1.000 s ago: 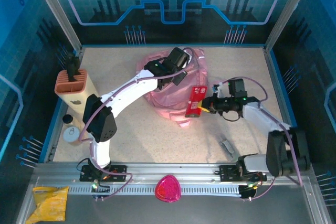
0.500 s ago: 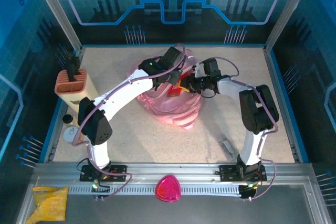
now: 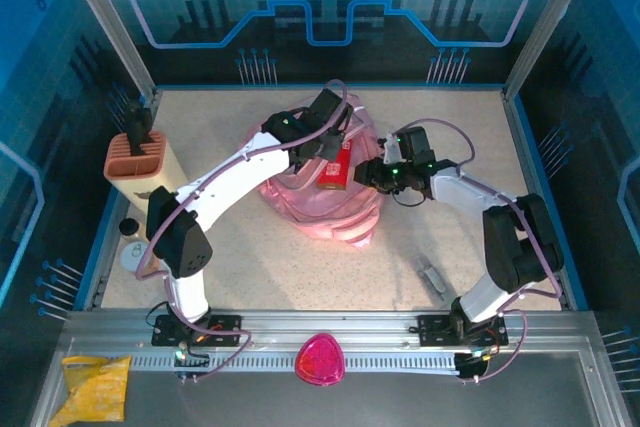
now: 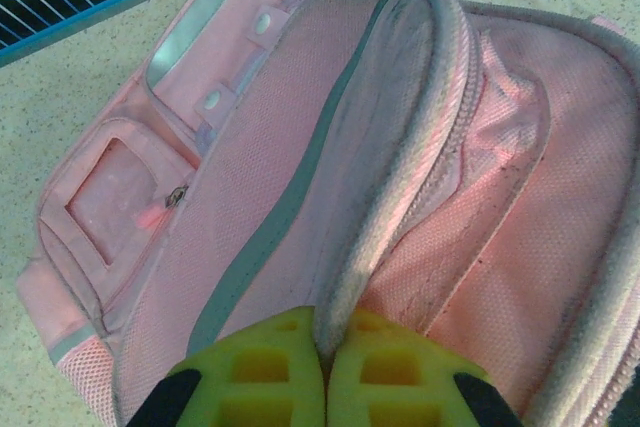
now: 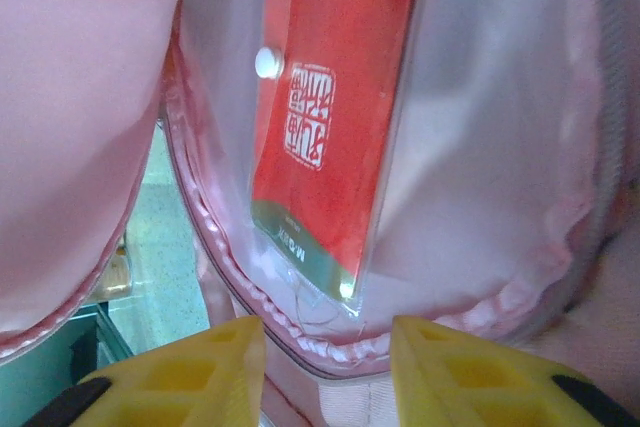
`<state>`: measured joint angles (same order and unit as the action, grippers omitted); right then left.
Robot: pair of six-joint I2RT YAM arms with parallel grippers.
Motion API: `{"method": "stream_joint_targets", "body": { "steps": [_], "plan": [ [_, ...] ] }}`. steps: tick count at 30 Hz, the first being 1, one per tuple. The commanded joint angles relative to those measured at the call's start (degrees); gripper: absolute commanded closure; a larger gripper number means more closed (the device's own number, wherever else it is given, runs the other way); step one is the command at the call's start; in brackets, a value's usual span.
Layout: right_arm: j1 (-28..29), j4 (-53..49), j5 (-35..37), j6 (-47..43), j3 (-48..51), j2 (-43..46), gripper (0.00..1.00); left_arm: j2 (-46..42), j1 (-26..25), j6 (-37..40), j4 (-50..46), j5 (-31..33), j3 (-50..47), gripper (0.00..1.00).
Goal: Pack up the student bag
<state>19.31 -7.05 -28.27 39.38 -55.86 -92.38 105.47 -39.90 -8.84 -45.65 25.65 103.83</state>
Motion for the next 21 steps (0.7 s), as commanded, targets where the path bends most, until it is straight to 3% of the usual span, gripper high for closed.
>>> {"method": "stream_joint_targets", "body": {
  "steps": [1, 7, 13, 21],
  "plan": [
    [2.19, 0.01, 2.9, -0.12, -0.32, -1.85, 0.69, -4.05, 0.25, -3.46, 1.7, -0.49, 1.58, 1.0],
    [4.02, 3.99, 3.15, 0.92, -7.75, -10.12, 0.79, -3.84, 0.23, -5.19, 1.33, -1.61, 1.91, 1.0],
    [4.68, 6.08, 2.44, 0.94, -13.06, -15.15, 0.81, -3.87, 0.25, -6.8, 1.42, -1.87, 1.31, 1.0],
    [3.92, 4.53, 1.69, -2.6, -4.01, -3.77, 0.68, -2.58, 0.4, -9.29, 2.52, -5.07, -0.29, 1.0]
  ]
}}
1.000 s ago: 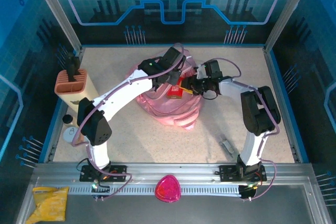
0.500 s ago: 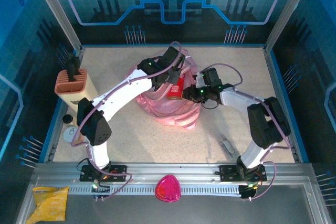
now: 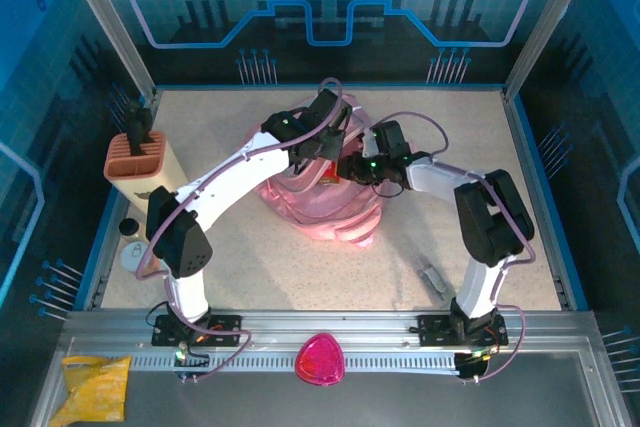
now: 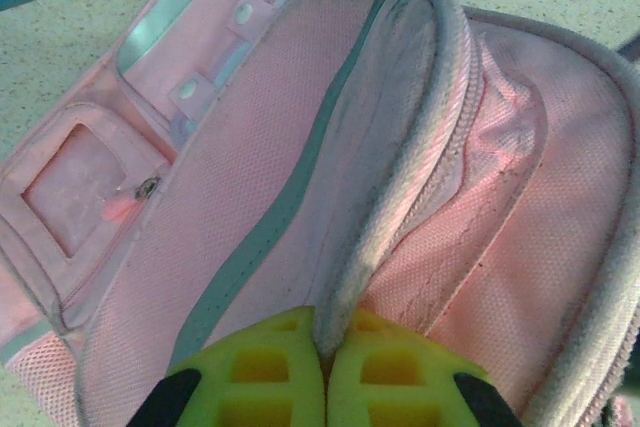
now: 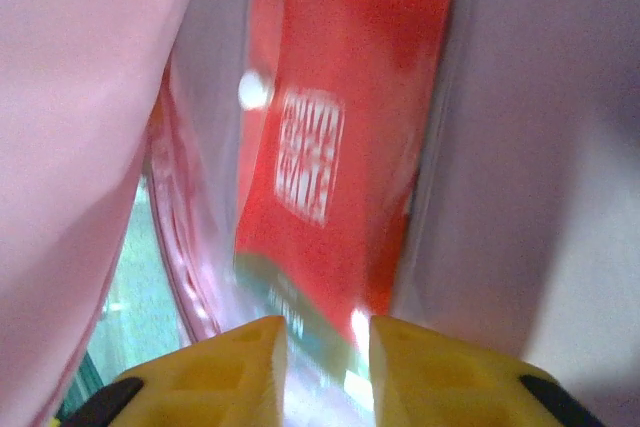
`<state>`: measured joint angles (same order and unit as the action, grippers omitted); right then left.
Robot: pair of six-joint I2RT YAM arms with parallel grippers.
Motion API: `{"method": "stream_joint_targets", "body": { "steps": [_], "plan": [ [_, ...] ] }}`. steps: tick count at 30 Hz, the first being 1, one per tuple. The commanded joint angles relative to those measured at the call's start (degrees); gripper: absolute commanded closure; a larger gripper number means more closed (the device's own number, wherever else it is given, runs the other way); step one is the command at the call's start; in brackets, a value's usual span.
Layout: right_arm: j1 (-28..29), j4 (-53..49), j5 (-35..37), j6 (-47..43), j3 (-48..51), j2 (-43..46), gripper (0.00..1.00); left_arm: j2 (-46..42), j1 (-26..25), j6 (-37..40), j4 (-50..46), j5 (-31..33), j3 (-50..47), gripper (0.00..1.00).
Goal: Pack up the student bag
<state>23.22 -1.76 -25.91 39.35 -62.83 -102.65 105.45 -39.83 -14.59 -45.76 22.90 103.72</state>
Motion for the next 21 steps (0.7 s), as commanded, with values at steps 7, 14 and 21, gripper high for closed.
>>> {"method": "stream_joint_targets", "body": {
  "steps": [7, 14, 21],
  "plan": [
    [-4.09, -11.44, 4.78, -6.23, 11.03, 21.46, 0.57, -0.32, 0.34, -7.06, 5.64, -10.01, -4.83, 0.94],
    [-4.58, -17.62, 5.61, -7.67, 17.27, 30.94, 0.51, -9.01, 0.75, -10.69, 11.63, -11.71, -18.45, 0.49],
    [-2.06, -18.59, 5.31, -4.91, 21.03, 34.32, 0.46, -22.27, 8.08, -18.53, 17.62, -13.25, -37.98, 0.38]
  ]
}}
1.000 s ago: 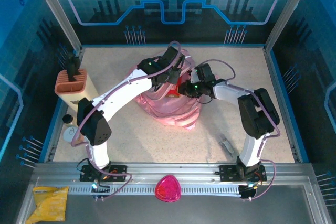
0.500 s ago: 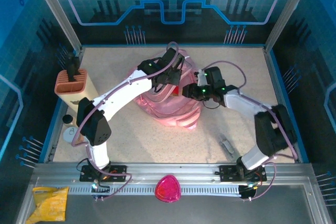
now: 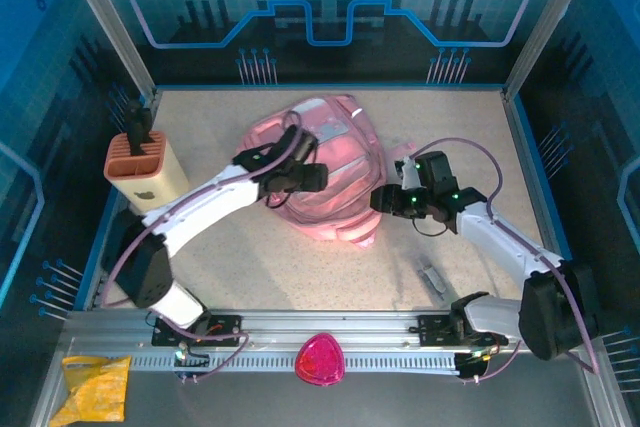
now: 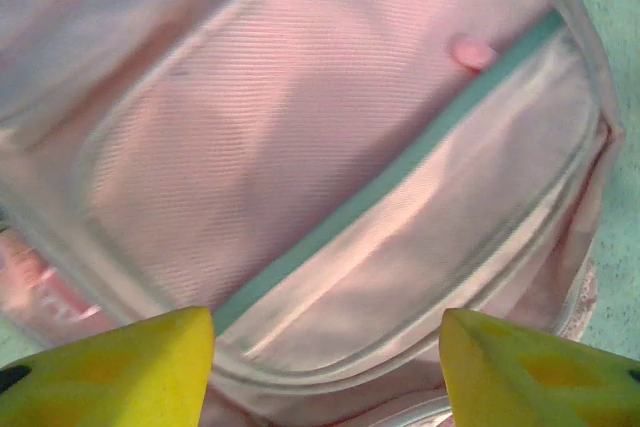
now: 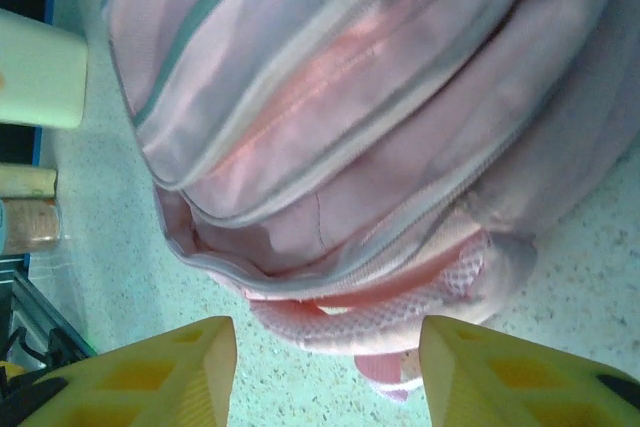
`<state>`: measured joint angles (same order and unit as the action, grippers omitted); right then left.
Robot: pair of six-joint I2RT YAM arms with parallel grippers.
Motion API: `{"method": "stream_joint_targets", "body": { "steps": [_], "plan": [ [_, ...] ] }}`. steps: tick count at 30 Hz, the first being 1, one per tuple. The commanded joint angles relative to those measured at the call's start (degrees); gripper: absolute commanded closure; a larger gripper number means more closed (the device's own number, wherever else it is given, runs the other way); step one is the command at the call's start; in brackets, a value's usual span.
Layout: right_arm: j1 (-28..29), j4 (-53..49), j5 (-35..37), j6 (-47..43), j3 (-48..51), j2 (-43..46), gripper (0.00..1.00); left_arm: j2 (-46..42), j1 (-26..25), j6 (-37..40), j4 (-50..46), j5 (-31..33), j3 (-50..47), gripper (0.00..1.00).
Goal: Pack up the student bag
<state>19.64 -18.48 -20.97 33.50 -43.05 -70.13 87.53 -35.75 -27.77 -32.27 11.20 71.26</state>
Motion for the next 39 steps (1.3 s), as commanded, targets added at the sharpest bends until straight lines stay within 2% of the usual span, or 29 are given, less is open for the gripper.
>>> {"method": "stream_joint_targets", "body": {
  "steps": [1, 7, 13, 17, 21, 25, 29, 31, 33, 35, 39],
  "plan": [
    [2.26, -1.52, 0.66, 1.52, 1.95, 2.21, 0.45, -5.44, 5.53, -6.68, 5.2, -2.63, -7.76, 0.38],
    [6.97, 3.51, 2.05, 7.36, 6.34, 4.29, 0.37, -8.32, 15.94, -14.25, 14.51, -11.85, -18.88, 0.4],
    [10.67, 6.9, 3.15, 10.66, 7.79, 2.97, 0.35, -1.29, 21.98, -15.86, 19.05, -13.25, -19.1, 0.5],
    [11.46, 8.91, 2.77, 11.82, 8.11, 1.3, 0.34, 4.09, 25.32, -15.86, 24.51, -19.57, -17.9, 0.55],
    [12.06, 10.15, 2.77, 12.52, 7.21, -0.31, 0.34, 7.4, 25.29, -16.8, 29.28, -24.07, -17.51, 0.6],
    [12.07, 11.23, 2.73, 12.9, 6.08, -2.3, 0.34, 10.01, 25.29, -18.37, 30.92, -23.75, -17.96, 0.58],
    [12.18, 11.34, 1.93, 12.91, 5.04, -3.49, 0.33, 12.27, 25.38, -16.82, 29.89, -23.22, -15.5, 0.59],
    [12.18, 11.92, 2.17, 12.91, 5.05, -3.71, 0.33, 13.03, 25.38, -17.33, 31.03, -23.3, -15.19, 0.62],
    [12.05, 12.67, 2.16, 12.86, 4.59, -4.43, 0.33, 14.07, 25.29, -18.66, 33.05, -25.69, -15.2, 0.71],
    [11.44, 13.18, 2.36, 11.89, 3.43, -5.54, 0.32, 14.32, 24.74, -19.97, 33.43, -25.9, -15.35, 0.76],
    [7.03, 14.09, 2.48, 9.69, 0.45, -9.8, 0.31, 13.19, 21.72, -20.86, 34.16, -26.13, -16.68, 0.81]
  ]
}}
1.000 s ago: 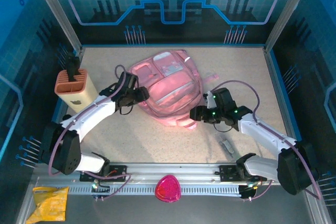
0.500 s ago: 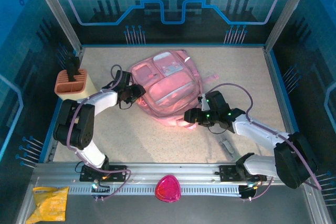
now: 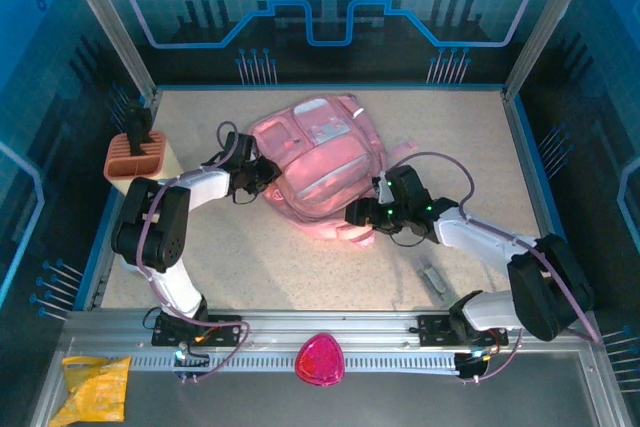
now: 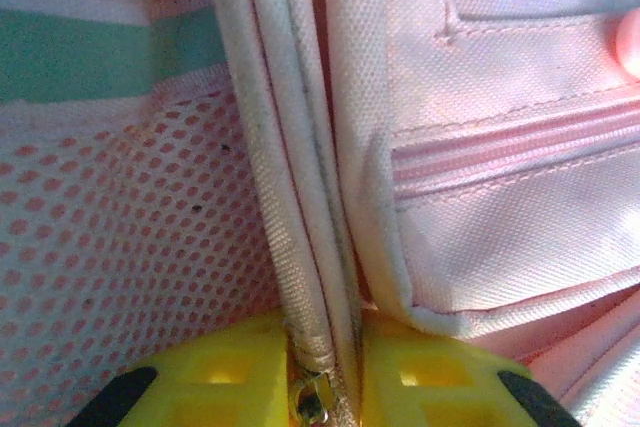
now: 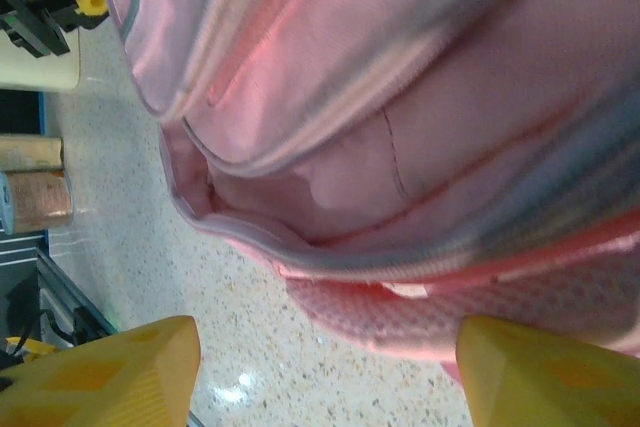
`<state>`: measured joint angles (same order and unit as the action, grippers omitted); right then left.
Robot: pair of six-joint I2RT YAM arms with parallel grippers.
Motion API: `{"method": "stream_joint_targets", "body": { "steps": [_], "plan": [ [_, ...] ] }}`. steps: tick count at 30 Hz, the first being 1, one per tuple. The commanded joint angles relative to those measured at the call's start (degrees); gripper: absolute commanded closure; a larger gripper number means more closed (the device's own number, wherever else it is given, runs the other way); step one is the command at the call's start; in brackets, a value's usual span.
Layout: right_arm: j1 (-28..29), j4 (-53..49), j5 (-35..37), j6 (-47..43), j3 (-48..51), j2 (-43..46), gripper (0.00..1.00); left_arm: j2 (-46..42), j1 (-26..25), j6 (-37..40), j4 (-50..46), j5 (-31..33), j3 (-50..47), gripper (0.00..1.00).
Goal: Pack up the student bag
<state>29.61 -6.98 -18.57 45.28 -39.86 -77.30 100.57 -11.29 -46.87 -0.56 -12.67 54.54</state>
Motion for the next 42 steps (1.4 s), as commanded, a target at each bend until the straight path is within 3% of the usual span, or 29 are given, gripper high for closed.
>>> {"method": "stream_joint_targets", "body": {
  "steps": [1, 9, 14, 21, 29, 32, 42],
  "plan": [
    [-4.18, 3.28, -0.32, -2.51, -3.23, -3.57, 0.3, -0.07, -3.54, -1.89, 2.09, -2.45, 0.04, 0.82],
    [-13.64, 2.33, -0.91, -10.38, -12.83, -13.2, 0.28, -3.18, -14.84, -6.53, 2.61, 0.51, -2.25, 0.85],
    [-16.65, -4.69, 4.47, -14.05, -16.58, -10.77, 0.2, -5.08, -20.21, -7.92, 1.56, 4.36, -1.19, 0.83],
    [-16.53, -8.03, 3.29, -15.29, -12.64, -3.67, 0.16, -10.88, -18.79, -6.49, -3.89, 10.29, -2.52, 0.58],
    [-10.94, -10.89, 2.22, -14.62, -8.41, 0.71, 0.15, -12.59, -11.1, -7.81, -0.67, 6.22, -6.9, 0.54],
    [-8.36, -11.91, 3.08, -13.63, -7.92, 1.83, 0.15, -11.99, -9.28, -10.11, -0.87, 7.45, -7.45, 0.54],
    [-3.29, -9.39, 4.02, -9.6, -4.49, 3.42, 0.15, -6.72, -7.96, -14.45, 4.92, 7.97, -6.77, 0.62]
  ]
}}
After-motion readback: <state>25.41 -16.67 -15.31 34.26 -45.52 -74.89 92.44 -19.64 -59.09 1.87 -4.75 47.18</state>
